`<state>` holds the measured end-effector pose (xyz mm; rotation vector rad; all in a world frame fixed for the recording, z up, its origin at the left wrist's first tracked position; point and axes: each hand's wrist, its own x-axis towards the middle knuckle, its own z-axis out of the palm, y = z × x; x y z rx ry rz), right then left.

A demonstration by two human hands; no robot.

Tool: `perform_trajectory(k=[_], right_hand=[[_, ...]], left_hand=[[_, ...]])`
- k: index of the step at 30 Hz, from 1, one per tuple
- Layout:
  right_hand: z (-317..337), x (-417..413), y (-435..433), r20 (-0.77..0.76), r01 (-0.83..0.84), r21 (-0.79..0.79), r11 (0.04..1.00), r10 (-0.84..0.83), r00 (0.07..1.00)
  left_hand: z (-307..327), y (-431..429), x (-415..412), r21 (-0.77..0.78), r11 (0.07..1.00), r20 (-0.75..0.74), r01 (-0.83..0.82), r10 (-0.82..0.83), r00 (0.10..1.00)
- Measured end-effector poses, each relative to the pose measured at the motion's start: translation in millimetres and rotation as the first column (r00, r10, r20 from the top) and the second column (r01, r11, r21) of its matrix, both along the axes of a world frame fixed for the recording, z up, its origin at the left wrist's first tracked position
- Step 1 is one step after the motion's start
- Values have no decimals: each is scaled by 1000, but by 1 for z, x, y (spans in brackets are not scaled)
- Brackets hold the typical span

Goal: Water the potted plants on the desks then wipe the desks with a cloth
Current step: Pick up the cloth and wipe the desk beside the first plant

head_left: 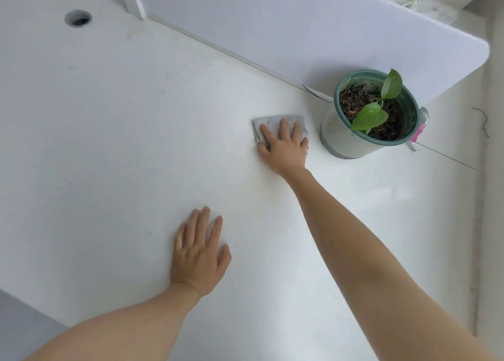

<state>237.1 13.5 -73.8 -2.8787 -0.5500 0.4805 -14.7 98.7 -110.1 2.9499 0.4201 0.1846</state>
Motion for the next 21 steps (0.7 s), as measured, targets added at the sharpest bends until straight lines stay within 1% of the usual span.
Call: perform_trajectory(k=[3, 5, 7, 11, 13, 15, 16, 17, 18, 19, 20, 21], right_hand=[[1, 27, 4, -32, 45, -42, 998, -46, 998], [2, 20, 6, -38, 99, -35, 994, -101, 994], [3, -4, 5, -24, 110, -24, 994, -111, 994], [-4, -91, -18, 100, -34, -22, 999, 36, 994], [-6, -129, -38, 94, -97, -36, 995, 100, 991], [-10, -148, -65, 109, -122, -73, 990, 130, 985], [-9, -151, -79, 115, -87, -74, 993, 95, 989], [-7, -151, -94, 115, -8, -68, 998, 16, 993], [-5, -149, -110, 104, 101, -76, 992, -92, 990], [-3, -146, -126, 83, 244, -86, 966, -237, 968], [-1, -143, -141, 49, 410, -81, 909, -407, 912], [2, -141, -150, 31, 561, -60, 825, -561, 827]], left_hand=[[-1, 0, 1, 18, 1000, -3, 1, -1, 1000], [-2, 0, 0, 20, 1000, -14, 5, -4, 1000], [-1, 1, 0, 13, 1000, -30, 1, 0, 1000], [4, 0, 1, -16, 1000, -51, -1, 0, 999], [6, 0, 1, -32, 999, -59, -5, 4, 998], [6, 0, 1, -50, 999, -74, -9, 5, 997], [7, 0, 2, -57, 998, -79, -8, 4, 997], [7, 0, 1, -63, 998, -83, -6, 1, 997], [7, 0, 1, -69, 998, -88, -2, -4, 996], [8, -1, 1, -74, 997, -92, -2, -5, 996], [9, -1, 1, -78, 997, -97, -2, -6, 995], [10, -1, 2, -81, 997, -103, -1, -7, 995]])
